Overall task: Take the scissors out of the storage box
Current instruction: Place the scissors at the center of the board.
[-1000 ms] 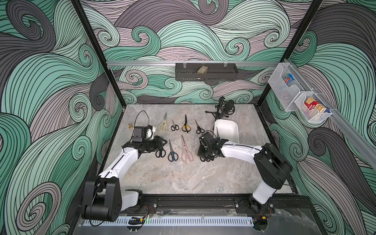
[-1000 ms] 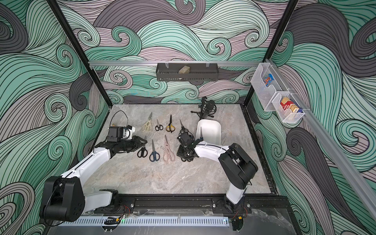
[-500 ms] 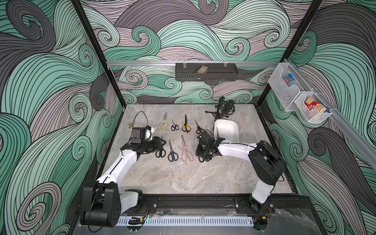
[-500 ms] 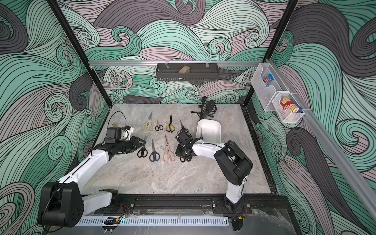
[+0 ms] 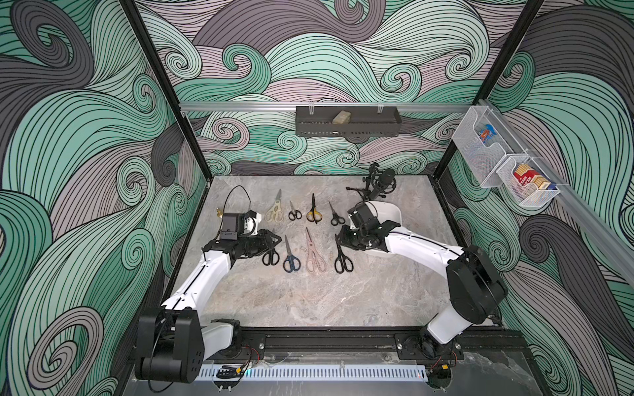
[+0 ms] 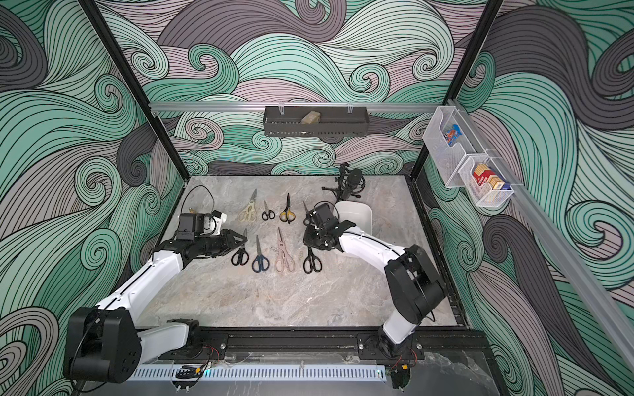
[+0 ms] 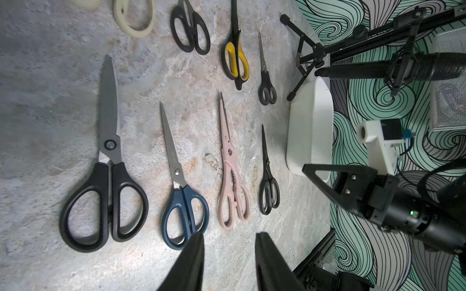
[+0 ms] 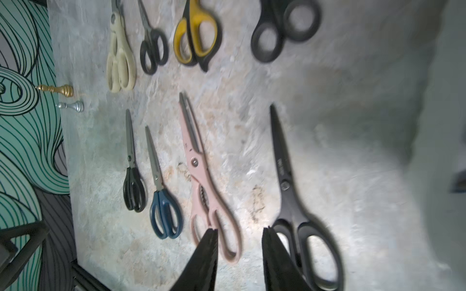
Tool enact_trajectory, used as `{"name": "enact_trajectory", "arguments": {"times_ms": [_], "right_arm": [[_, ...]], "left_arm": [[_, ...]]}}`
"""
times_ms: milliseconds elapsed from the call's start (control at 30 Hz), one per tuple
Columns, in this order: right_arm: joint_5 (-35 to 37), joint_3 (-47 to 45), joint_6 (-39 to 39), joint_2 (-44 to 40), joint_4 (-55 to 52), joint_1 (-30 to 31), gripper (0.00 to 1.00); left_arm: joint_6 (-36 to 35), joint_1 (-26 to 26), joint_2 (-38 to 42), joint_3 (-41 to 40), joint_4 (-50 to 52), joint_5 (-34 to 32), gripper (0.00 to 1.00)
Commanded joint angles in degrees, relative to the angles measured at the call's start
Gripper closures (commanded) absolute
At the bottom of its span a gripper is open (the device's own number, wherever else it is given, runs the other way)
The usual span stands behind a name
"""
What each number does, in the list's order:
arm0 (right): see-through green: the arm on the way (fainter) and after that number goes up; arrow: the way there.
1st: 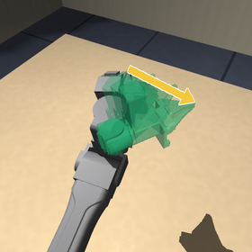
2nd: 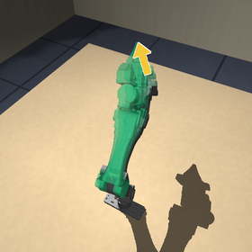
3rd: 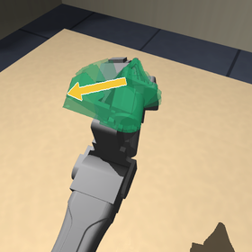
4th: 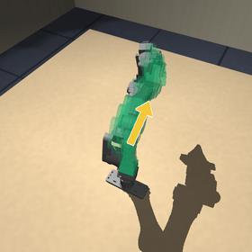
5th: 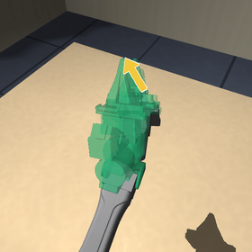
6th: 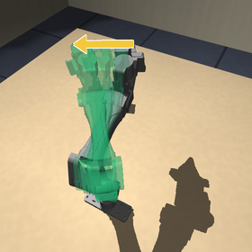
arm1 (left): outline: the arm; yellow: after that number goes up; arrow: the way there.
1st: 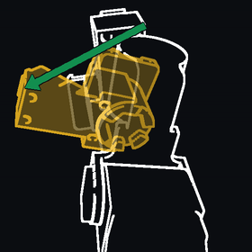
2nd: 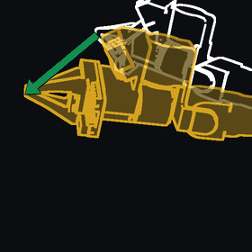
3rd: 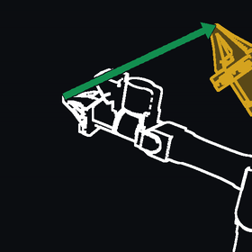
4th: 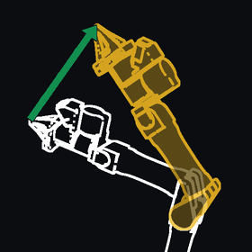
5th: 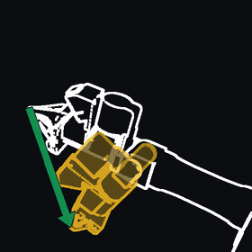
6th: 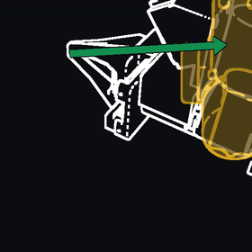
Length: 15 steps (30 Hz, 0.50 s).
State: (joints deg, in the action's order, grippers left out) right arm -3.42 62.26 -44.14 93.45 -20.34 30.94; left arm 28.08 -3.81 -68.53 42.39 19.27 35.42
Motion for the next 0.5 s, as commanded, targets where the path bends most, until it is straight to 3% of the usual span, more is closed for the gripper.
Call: {"name": "enact_trajectory", "arguments": {"times_ms": [0,267,467], "right_arm": [[-0.2,0.5,9.9,-2.4,-4.9,-6.2,0.67],[-5.4,0.5,25.8,-0.4,-9.4,-20.3,0.69],[-4.2,0.3,32.2,2.2,-11.0,-22.5,0.69]], "left_arm": [[0.4,-1.5,1.1,1.8,-1.1,1.9,0.63],[0.8,-5.4,-1.7,2.7,-4.3,1.8,0.63],[-0.4,-6.9,-5.7,5.4,-4.5,2.0,0.63]]}}
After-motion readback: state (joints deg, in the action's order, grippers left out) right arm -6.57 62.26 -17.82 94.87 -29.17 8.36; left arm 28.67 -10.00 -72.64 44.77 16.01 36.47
